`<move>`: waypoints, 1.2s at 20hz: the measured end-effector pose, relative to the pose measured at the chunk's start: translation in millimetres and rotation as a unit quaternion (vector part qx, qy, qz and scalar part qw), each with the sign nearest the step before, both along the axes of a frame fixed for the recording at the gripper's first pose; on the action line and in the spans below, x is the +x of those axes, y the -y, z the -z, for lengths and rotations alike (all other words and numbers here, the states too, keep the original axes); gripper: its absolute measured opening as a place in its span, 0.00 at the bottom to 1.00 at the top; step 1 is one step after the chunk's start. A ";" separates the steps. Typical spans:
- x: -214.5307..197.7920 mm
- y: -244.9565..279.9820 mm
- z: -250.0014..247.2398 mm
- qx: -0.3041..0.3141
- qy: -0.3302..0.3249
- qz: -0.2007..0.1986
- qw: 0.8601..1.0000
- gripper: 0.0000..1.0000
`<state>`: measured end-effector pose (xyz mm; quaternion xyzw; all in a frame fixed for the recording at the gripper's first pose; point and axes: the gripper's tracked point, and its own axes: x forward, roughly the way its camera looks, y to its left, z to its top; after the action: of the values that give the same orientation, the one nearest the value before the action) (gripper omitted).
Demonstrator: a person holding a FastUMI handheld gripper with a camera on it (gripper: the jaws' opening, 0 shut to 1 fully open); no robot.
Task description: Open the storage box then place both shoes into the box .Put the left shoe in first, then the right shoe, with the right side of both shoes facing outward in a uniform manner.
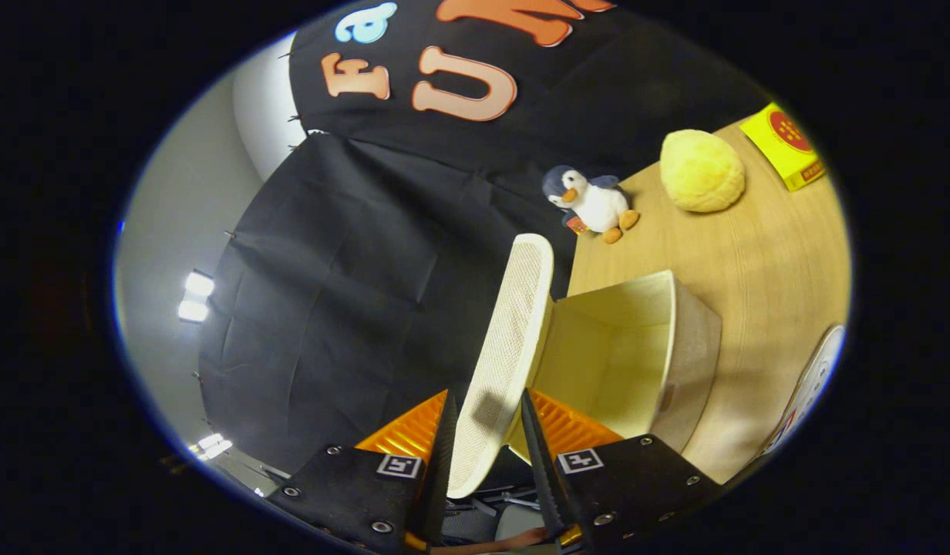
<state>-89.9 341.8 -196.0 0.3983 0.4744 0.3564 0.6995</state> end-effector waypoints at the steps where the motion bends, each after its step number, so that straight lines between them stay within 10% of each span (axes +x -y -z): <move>1: 1.2 -7.9 -5.6 0.000 0.010 -0.008 1.000 0.45; 8: 13.8 -68.0 -43.9 -0.010 0.088 -0.037 0.995 0.21; 24: 6.9 -231.7 1.1 -0.050 0.052 -0.101 0.992 0.20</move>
<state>-83.0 573.5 -197.1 0.2934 0.4924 0.4215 0.7027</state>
